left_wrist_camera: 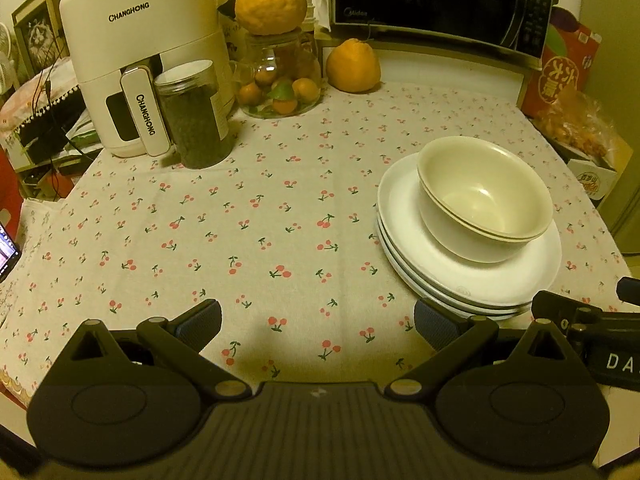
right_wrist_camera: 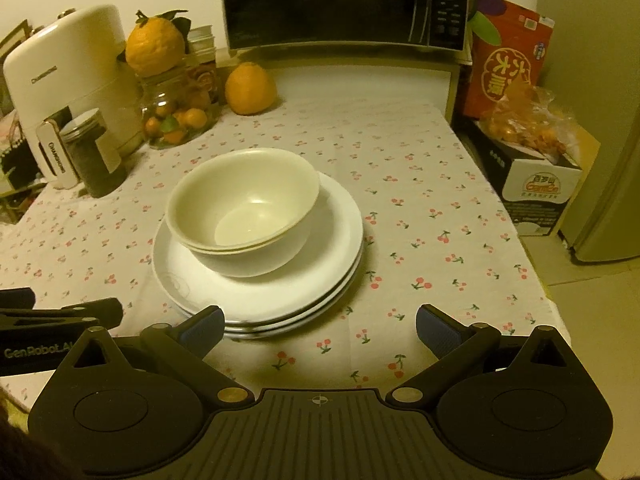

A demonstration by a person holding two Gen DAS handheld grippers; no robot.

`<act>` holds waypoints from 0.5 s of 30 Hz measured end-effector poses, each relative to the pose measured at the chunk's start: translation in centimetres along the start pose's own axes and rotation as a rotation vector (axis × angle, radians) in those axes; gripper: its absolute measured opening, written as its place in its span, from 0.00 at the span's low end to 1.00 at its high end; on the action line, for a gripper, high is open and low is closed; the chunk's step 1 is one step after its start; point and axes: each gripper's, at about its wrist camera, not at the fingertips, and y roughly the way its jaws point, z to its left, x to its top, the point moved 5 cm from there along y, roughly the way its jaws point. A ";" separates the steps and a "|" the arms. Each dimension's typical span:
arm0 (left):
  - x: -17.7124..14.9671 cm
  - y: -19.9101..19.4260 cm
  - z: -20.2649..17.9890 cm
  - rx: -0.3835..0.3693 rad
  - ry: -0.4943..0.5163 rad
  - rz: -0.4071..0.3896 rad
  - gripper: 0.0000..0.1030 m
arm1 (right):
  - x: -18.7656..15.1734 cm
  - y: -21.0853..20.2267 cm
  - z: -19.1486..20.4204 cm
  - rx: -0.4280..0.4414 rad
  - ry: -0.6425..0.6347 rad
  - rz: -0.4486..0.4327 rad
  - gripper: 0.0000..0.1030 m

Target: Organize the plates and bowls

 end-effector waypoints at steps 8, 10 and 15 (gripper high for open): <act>-0.1 0.1 0.1 0.005 0.006 0.009 1.00 | -0.2 0.0 0.6 0.023 -0.027 0.009 1.00; -0.1 0.1 0.1 0.006 0.008 0.010 1.00 | -0.1 0.0 0.6 0.027 -0.025 0.009 1.00; -0.1 0.1 0.1 0.010 0.011 0.013 1.00 | -0.1 0.0 0.6 0.029 -0.024 0.010 1.00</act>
